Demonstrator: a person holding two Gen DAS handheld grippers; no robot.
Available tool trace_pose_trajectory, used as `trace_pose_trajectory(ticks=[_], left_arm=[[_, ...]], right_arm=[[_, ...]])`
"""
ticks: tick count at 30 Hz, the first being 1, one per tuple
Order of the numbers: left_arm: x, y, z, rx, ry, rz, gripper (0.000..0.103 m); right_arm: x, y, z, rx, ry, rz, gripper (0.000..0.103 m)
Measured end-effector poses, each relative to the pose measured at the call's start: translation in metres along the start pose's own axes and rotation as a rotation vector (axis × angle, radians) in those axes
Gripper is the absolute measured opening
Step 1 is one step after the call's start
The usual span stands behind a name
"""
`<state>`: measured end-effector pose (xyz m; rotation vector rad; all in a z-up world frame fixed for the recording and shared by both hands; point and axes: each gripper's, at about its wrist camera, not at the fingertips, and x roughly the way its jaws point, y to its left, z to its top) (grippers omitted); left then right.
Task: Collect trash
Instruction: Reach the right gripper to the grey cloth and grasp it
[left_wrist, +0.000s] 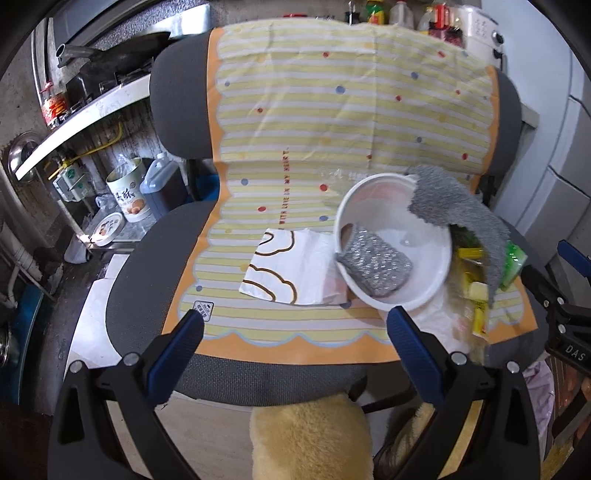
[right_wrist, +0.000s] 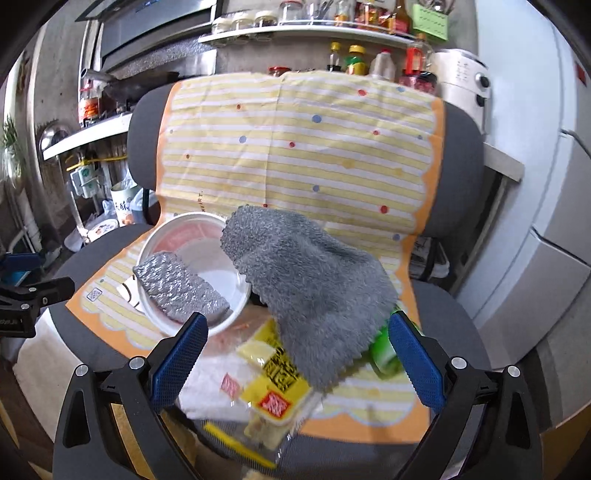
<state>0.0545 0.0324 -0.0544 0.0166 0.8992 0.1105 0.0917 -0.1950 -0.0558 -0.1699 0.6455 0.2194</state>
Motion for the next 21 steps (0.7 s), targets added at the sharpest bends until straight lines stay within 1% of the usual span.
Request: trace_pose_trajectory(ticks=[3, 5, 10, 13, 14, 15, 16, 17, 19, 21], left_arm=[[0.012, 0.001, 0.004, -0.006, 0.006, -0.009, 0.096], [0.02, 0.002, 0.006, -0.012, -0.003, -0.032, 0.096], [0.035, 0.0, 0.017, -0.017, 0.017, -0.021, 0.096], [0.037, 0.0, 0.017, -0.032, 0.018, -0.054, 0.096], [0.037, -0.001, 0.017, -0.032, 0.019, -0.065, 0.096], [0.038, -0.001, 0.016, -0.028, 0.019, -0.067, 0.096], [0.038, -0.001, 0.015, -0.025, 0.019, -0.068, 0.096], [0.038, -0.001, 0.014, -0.018, 0.022, -0.07, 0.096], [0.04, -0.002, 0.014, -0.017, 0.026, -0.07, 0.096], [0.041, -0.002, 0.013, -0.019, 0.035, -0.076, 0.096]], right_arm=[[0.022, 0.006, 0.001, -0.028, 0.026, -0.017, 0.093], [0.037, 0.009, 0.002, -0.035, 0.049, 0.004, 0.093], [0.064, 0.016, 0.007, -0.079, 0.059, -0.035, 0.092], [0.073, 0.015, 0.011, -0.072, 0.054, -0.048, 0.091], [0.074, 0.015, 0.012, -0.072, 0.052, -0.052, 0.088], [0.074, 0.014, 0.012, -0.073, 0.047, -0.058, 0.07], [0.075, 0.013, 0.014, -0.074, 0.046, -0.078, 0.062], [0.075, 0.012, 0.015, -0.074, 0.044, -0.087, 0.058], [0.077, 0.009, 0.018, -0.08, 0.046, -0.084, 0.056], [0.074, 0.005, 0.023, -0.077, 0.031, -0.084, 0.042]])
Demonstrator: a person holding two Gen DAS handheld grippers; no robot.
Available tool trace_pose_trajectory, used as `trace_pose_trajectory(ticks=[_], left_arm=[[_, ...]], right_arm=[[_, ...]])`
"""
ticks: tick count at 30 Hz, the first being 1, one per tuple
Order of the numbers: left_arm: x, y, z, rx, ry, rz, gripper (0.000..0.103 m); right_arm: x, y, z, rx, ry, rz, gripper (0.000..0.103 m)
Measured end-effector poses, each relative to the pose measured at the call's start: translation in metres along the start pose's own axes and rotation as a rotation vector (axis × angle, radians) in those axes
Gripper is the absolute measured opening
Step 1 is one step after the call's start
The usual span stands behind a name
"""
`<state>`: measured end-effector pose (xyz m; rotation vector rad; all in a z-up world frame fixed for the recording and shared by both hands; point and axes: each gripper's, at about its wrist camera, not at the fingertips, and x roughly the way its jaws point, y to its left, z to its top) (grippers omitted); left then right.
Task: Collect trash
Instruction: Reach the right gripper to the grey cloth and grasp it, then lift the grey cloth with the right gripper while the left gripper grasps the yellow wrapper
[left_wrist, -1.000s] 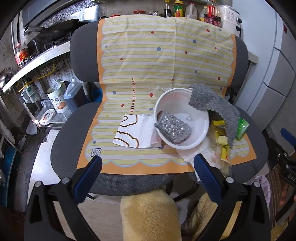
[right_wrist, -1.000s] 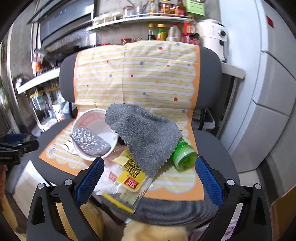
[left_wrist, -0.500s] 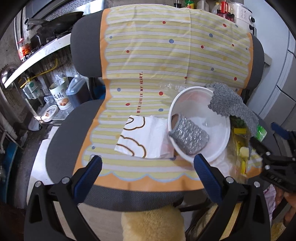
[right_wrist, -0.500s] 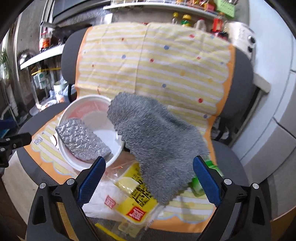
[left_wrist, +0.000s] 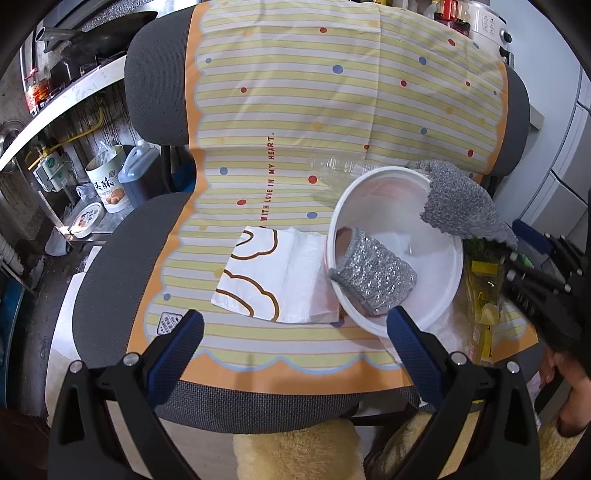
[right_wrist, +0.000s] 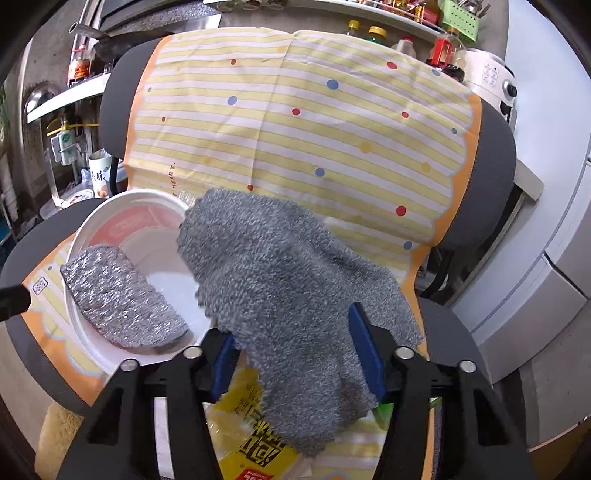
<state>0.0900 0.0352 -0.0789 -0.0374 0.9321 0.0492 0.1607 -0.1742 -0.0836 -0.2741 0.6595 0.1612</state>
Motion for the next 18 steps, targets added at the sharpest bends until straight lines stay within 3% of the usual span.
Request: trace_pose_trajectory(ticks=[1, 3, 5, 12, 18], left_arm=[[0.0, 0.0, 0.0, 0.0, 0.001, -0.002, 0.096], [-0.001, -0.002, -0.001, 0.003, 0.0, -0.002, 0.096], [-0.002, -0.004, -0.001, 0.007, -0.004, -0.002, 0.096], [-0.009, -0.015, -0.008, 0.036, -0.01, -0.002, 0.096], [-0.02, -0.028, -0.013, 0.079, -0.027, -0.017, 0.096]], right_arm=[[-0.002, -0.004, 0.004, 0.009, -0.016, 0.014, 0.038], [-0.006, -0.017, 0.019, 0.047, -0.053, 0.044, 0.015], [-0.005, -0.032, 0.037, 0.101, -0.076, 0.06, 0.005], [-0.005, -0.084, 0.097, 0.268, -0.175, 0.054, 0.003], [-0.097, -0.113, 0.105, 0.323, -0.407, 0.008, 0.003]])
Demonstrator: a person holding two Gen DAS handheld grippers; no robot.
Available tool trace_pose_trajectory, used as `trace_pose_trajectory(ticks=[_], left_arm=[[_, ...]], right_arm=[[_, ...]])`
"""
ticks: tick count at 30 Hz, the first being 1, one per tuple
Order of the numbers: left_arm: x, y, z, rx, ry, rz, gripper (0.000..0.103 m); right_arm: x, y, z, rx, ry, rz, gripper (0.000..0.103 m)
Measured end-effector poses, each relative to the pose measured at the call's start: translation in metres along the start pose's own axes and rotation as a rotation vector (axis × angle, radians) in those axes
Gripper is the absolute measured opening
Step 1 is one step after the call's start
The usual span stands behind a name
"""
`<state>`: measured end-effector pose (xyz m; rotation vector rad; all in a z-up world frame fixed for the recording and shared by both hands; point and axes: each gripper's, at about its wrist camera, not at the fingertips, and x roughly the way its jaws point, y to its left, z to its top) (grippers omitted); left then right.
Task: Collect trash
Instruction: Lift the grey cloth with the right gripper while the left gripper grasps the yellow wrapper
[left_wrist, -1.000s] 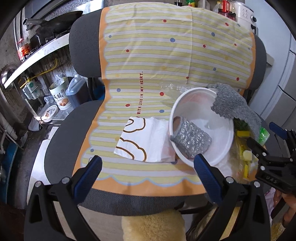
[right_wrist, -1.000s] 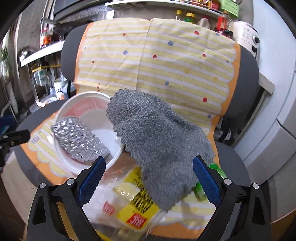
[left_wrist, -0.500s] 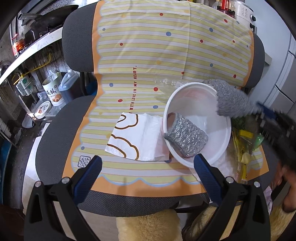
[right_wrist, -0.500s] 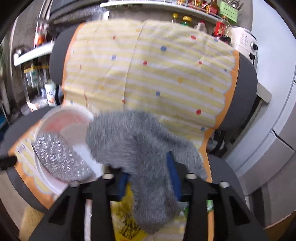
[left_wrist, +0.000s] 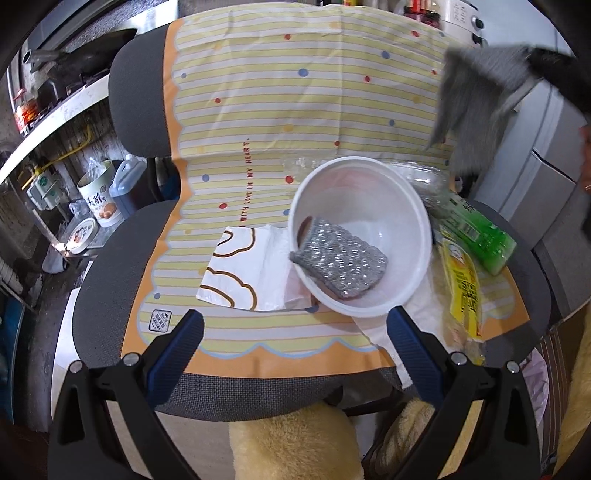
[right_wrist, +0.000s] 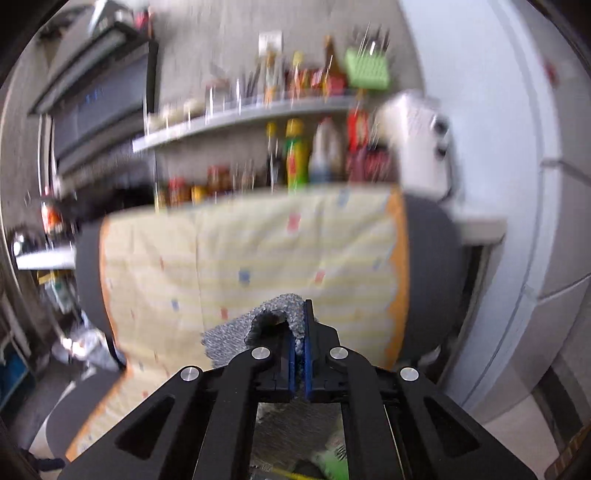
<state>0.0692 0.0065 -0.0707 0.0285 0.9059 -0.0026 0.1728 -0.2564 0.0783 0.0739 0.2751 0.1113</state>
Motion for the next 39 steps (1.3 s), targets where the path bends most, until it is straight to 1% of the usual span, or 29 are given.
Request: trace_pose_trajectory(ticks=[1, 2, 3, 4, 6, 8, 10, 12, 14, 15, 17, 20, 22, 25, 30, 33, 39], left_arm=[[-0.001, -0.001, 0.0, 0.003, -0.002, -0.003, 0.096], [-0.002, -0.004, 0.0, 0.009, -0.006, -0.012, 0.096], [-0.003, -0.006, 0.0, 0.013, -0.008, -0.017, 0.096], [-0.004, -0.009, 0.0, 0.019, -0.011, -0.024, 0.096], [-0.005, -0.018, -0.002, 0.037, -0.014, -0.052, 0.096], [-0.006, -0.029, -0.005, 0.062, -0.009, -0.089, 0.096], [-0.005, -0.04, -0.009, 0.093, -0.004, -0.129, 0.096], [-0.004, -0.051, -0.013, 0.121, 0.006, -0.168, 0.09], [0.001, -0.064, -0.017, 0.145, 0.03, -0.211, 0.072], [0.004, -0.069, -0.018, 0.149, 0.044, -0.236, 0.068], [0.009, -0.078, -0.021, 0.155, 0.067, -0.284, 0.053], [0.021, -0.091, -0.022, 0.166, 0.092, -0.325, 0.045], [0.029, -0.098, -0.021, 0.164, 0.108, -0.35, 0.044], [0.042, -0.105, -0.019, 0.164, 0.12, -0.349, 0.044], [0.06, -0.113, -0.015, 0.161, 0.154, -0.376, 0.044], [0.071, -0.117, -0.01, 0.157, 0.165, -0.409, 0.044], [0.097, -0.123, 0.0, 0.142, 0.201, -0.442, 0.044]], right_arm=[[-0.019, -0.004, 0.005, 0.011, -0.012, 0.014, 0.003], [-0.028, -0.009, 0.008, 0.018, -0.01, 0.02, 0.004], [-0.045, -0.013, 0.008, 0.024, 0.009, 0.026, 0.004], [-0.054, -0.016, 0.006, 0.029, 0.029, 0.031, 0.004], [-0.072, -0.024, -0.004, 0.049, 0.088, 0.049, 0.004], [-0.087, -0.034, -0.024, 0.069, 0.169, 0.063, 0.004], [-0.1, -0.04, -0.045, 0.067, 0.225, 0.062, 0.004], [-0.112, -0.043, -0.07, 0.05, 0.259, 0.032, 0.004], [-0.123, -0.046, -0.091, 0.028, 0.276, -0.004, 0.004], [-0.126, -0.048, -0.099, 0.034, 0.285, -0.016, 0.004], [-0.13, -0.056, -0.114, 0.058, 0.3, -0.027, 0.004], [-0.129, -0.064, -0.13, 0.089, 0.317, -0.043, 0.004], [-0.125, -0.071, -0.141, 0.115, 0.338, -0.043, 0.004], [-0.121, -0.078, -0.152, 0.141, 0.354, -0.035, 0.004], [-0.114, -0.082, -0.159, 0.157, 0.373, -0.029, 0.006], [-0.114, -0.084, -0.162, 0.165, 0.376, -0.027, 0.007], [-0.111, -0.086, -0.166, 0.176, 0.392, -0.026, 0.008]])
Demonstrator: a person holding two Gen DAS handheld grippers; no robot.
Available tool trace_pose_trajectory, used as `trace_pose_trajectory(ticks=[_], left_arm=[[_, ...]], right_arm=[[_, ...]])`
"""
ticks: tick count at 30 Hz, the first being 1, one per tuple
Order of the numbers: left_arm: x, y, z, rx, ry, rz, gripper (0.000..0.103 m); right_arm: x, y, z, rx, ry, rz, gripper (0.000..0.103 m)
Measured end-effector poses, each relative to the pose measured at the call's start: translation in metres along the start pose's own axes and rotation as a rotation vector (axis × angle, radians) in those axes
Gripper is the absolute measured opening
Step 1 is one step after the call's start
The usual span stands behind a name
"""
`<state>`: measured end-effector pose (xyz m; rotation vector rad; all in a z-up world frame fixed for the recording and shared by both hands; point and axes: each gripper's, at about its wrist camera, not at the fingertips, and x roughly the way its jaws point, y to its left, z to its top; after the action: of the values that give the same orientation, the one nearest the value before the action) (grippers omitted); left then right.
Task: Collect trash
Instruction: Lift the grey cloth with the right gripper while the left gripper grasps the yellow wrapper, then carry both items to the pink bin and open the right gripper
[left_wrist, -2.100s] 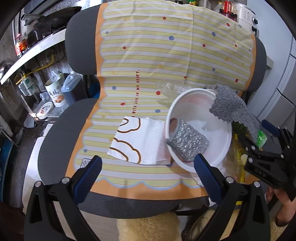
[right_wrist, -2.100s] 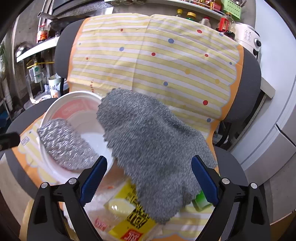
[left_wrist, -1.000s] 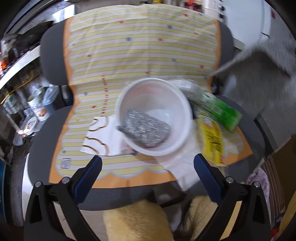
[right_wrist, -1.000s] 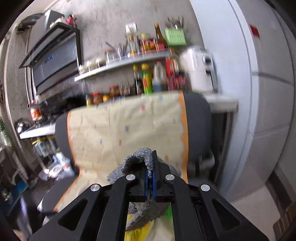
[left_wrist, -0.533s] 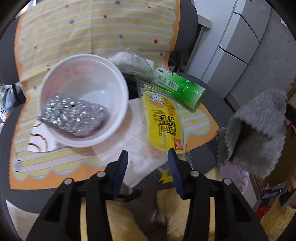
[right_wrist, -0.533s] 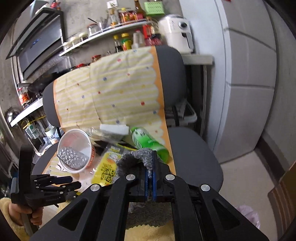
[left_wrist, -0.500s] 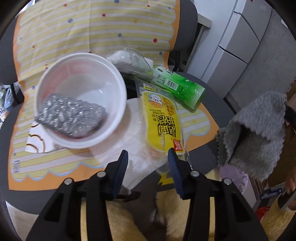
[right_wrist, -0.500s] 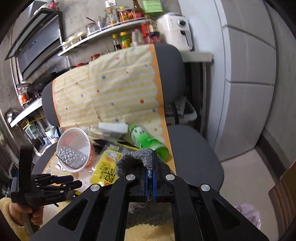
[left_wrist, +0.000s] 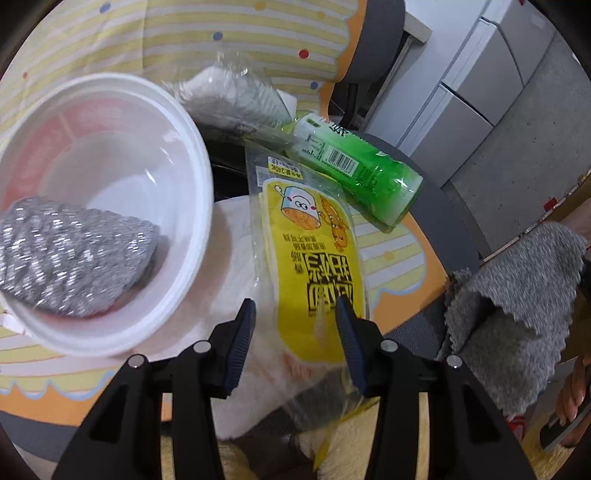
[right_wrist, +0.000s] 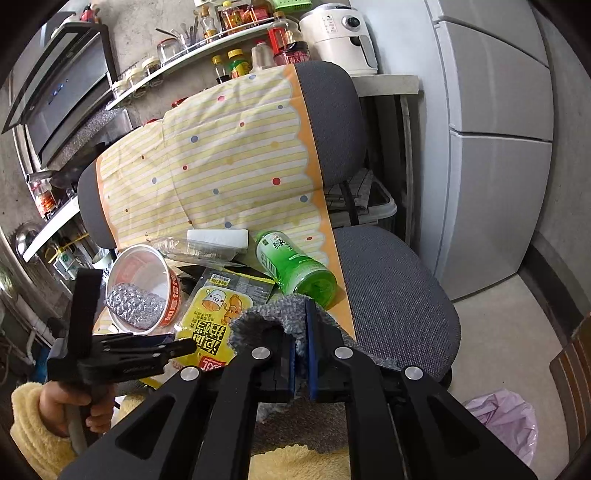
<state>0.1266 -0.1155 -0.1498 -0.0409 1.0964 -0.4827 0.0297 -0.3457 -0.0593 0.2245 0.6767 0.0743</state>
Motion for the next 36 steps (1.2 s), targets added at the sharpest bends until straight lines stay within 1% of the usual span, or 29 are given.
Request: trace_pose_trajectory(ticks=[2, 3, 5, 6, 8, 11, 16, 20, 22, 24, 29, 33, 36], left_arm=[[0.007, 0.0, 0.005, 0.002, 0.004, -0.005, 0.044], [0.009, -0.001, 0.007, 0.007, 0.001, -0.012, 0.042], [0.009, -0.004, 0.009, 0.007, -0.007, -0.015, 0.021], [0.008, -0.005, 0.009, 0.005, -0.013, -0.027, 0.017], [0.001, -0.01, 0.01, 0.014, -0.042, -0.043, 0.006], [-0.02, -0.024, 0.006, 0.045, -0.108, -0.042, 0.0], [-0.063, -0.051, -0.011, 0.107, -0.217, -0.03, 0.0], [-0.085, -0.071, -0.022, 0.148, -0.278, -0.018, 0.0], [-0.093, -0.082, -0.027, 0.182, -0.301, -0.014, 0.0], [-0.098, -0.098, -0.032, 0.221, -0.318, -0.036, 0.0], [-0.092, -0.145, -0.037, 0.328, -0.325, -0.129, 0.0], [-0.079, -0.191, -0.038, 0.422, -0.324, -0.211, 0.0], [-0.064, -0.226, -0.042, 0.494, -0.316, -0.259, 0.0]], right_arm=[[0.0, 0.0, -0.001, 0.0, 0.004, 0.0, 0.008], [0.0, 0.0, -0.002, 0.001, 0.006, 0.0, 0.008], [-0.001, -0.001, -0.002, 0.006, 0.008, 0.002, 0.008], [-0.001, -0.002, -0.002, 0.01, 0.008, 0.004, 0.008], [-0.005, -0.003, -0.003, 0.019, 0.002, 0.006, 0.008], [-0.012, -0.007, -0.002, 0.031, -0.019, -0.009, 0.007], [-0.028, -0.013, -0.002, 0.052, -0.062, -0.035, 0.005], [-0.044, -0.015, -0.003, 0.055, -0.09, -0.05, 0.005], [-0.055, -0.019, -0.005, 0.055, -0.107, -0.074, 0.005], [-0.066, -0.025, -0.007, 0.066, -0.123, -0.096, 0.005], [-0.103, -0.052, -0.02, 0.104, -0.157, -0.194, 0.005], [-0.127, -0.082, -0.036, 0.157, -0.168, -0.285, 0.005], [-0.136, -0.106, -0.052, 0.201, -0.153, -0.365, 0.005]])
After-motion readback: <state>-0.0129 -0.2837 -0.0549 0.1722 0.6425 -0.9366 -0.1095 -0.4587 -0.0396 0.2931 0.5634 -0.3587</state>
